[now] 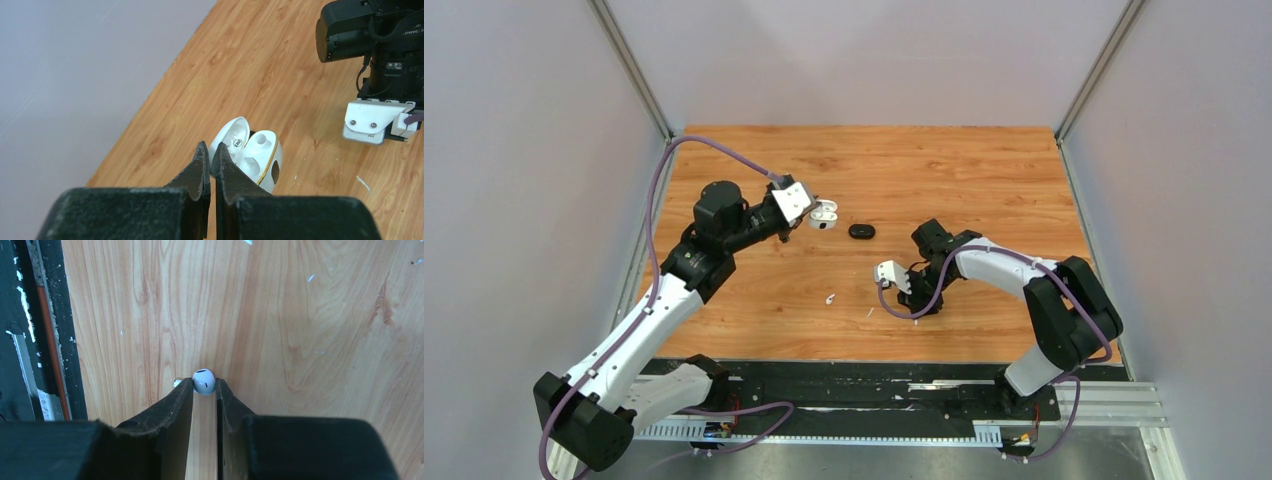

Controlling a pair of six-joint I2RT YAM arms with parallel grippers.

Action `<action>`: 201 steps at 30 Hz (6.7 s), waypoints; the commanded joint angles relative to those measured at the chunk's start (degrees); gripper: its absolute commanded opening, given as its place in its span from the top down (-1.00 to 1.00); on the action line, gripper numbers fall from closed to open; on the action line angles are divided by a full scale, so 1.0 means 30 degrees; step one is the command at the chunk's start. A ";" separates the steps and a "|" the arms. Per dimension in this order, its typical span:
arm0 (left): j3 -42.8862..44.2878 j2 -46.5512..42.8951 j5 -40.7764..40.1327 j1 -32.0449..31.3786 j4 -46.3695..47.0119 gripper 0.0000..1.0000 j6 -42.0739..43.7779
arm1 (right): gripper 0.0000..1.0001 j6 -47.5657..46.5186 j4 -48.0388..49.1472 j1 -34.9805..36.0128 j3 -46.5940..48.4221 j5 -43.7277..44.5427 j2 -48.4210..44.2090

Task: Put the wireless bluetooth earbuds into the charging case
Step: Pick up the earbud from the center of the board, then place the earbud in the charging case.

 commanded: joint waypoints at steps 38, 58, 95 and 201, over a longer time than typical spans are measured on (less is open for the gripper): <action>0.0201 0.2233 0.0424 -0.0251 0.3054 1.00 -0.4273 | 1.00 0.1299 1.4656 0.0965 0.0843 0.3610 -0.9456; -0.1159 0.3209 0.1486 -0.1302 0.8110 1.00 -0.7490 | 1.00 -0.1907 1.7576 0.6095 -0.0107 0.9220 -0.9829; -0.2359 0.1933 0.0262 -0.1906 0.9729 1.00 -0.4976 | 1.00 -0.1448 1.4857 0.6534 0.0719 0.8196 -0.9868; -0.2096 0.1904 0.1907 -0.1886 0.9816 1.00 -0.1847 | 0.02 1.0992 0.3753 0.1442 1.1059 0.0983 -0.5952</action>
